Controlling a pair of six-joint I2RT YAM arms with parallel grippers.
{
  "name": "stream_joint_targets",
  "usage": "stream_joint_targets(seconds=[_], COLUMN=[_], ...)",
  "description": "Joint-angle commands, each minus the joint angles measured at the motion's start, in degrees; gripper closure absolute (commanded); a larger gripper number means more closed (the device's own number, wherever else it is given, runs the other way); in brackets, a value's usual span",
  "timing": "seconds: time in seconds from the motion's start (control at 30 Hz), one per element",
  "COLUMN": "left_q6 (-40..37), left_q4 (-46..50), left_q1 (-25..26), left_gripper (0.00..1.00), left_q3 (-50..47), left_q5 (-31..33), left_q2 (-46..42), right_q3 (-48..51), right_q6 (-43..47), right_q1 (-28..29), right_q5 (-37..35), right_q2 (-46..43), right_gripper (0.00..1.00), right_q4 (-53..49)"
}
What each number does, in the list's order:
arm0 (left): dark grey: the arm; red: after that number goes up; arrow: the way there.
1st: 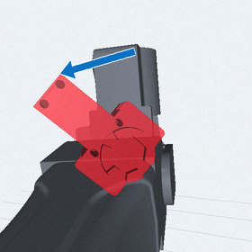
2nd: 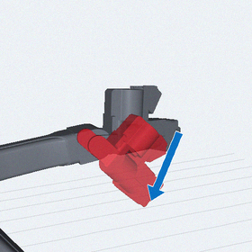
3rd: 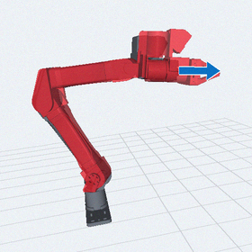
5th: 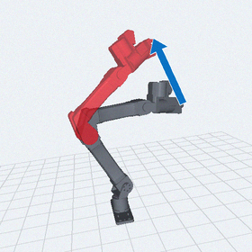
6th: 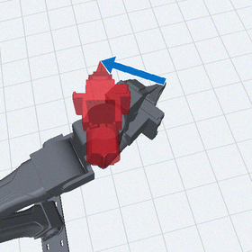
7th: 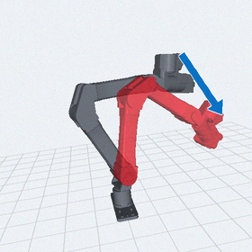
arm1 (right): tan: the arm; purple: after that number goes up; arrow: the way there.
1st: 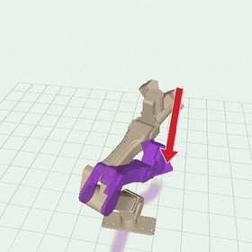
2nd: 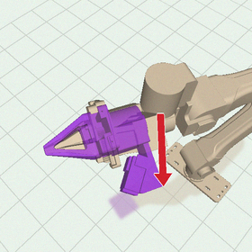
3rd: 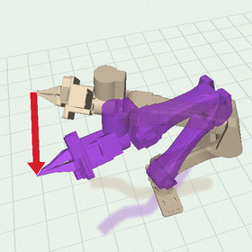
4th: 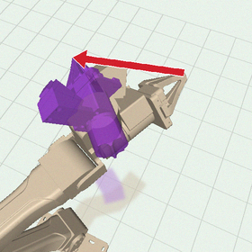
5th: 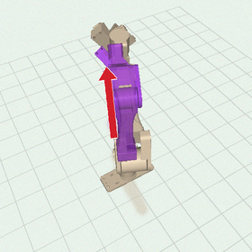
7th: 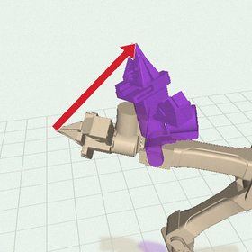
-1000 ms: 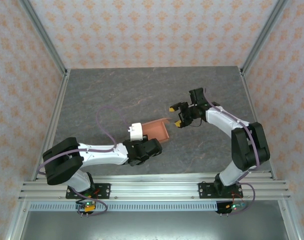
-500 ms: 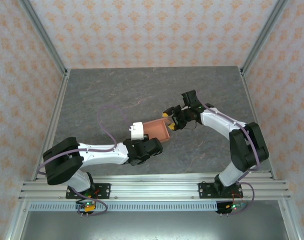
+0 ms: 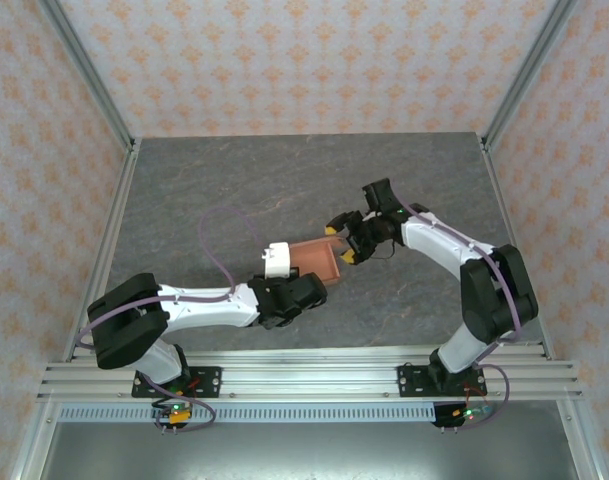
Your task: Fold the paper box
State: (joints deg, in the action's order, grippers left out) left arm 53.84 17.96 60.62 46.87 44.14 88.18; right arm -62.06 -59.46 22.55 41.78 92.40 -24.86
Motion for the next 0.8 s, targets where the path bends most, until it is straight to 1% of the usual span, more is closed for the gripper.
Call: stream_joint_targets(seconds=[0.0,0.1,0.17,0.3,0.43,0.53,0.63,0.7,0.77], left_q6=[-1.0,-1.48,-1.66,-2.49,-2.99,-3.54,-4.59,-5.99,-7.35], left_q4=[-1.84,-2.22,-2.42,-2.98,-3.17,-3.32,-3.41,-3.95,-4.39], left_q1=[-0.66,-0.64,-0.69,-0.7,-0.68,-0.7,-0.68,-0.7,-0.98], left_gripper=[0.98,0.98,0.98,0.98,0.98,0.99,0.99,0.99,0.99], left_q3=[-0.21,-0.22,-0.19,0.09,0.36,0.61,1.02,1.04,0.99], left_q5=[1.92,1.63,1.52,1.08,0.86,0.56,0.54,0.44,0.45], left_q2=[-0.86,-0.75,-0.64,-0.22,0.06,0.28,0.49,0.33,-0.11], right_q3=[-3.37,-5.43,-5.88,-5.82,-7.57,-8.36,-9.14,-10.19,-11.27], right_q6=[8.68,11.4,10.76,9.01,9.53,9.95,10.86,11.92,12.59], right_q1=[-3.91,-4.51,-4.44,-3.82,-2.46,-1.84,-1.82,-2.17,-2.78], right_q5=[-2.57,-3.24,-2.68,-0.5,0.39,-0.32,-1.98,-3.62,-4.33], right_q2=[1.02,2.61,4.18,7.25,8.94,9.05,8.94,9.07,9.48], right_gripper=[0.28,0.27,0.28,0.42,0.45,0.45,0.43,0.39,0.33], right_q4=[-7.0,-8.41,-7.73,-3.18,-2.64,-3.31,-4.85,-6.29,-6.82])
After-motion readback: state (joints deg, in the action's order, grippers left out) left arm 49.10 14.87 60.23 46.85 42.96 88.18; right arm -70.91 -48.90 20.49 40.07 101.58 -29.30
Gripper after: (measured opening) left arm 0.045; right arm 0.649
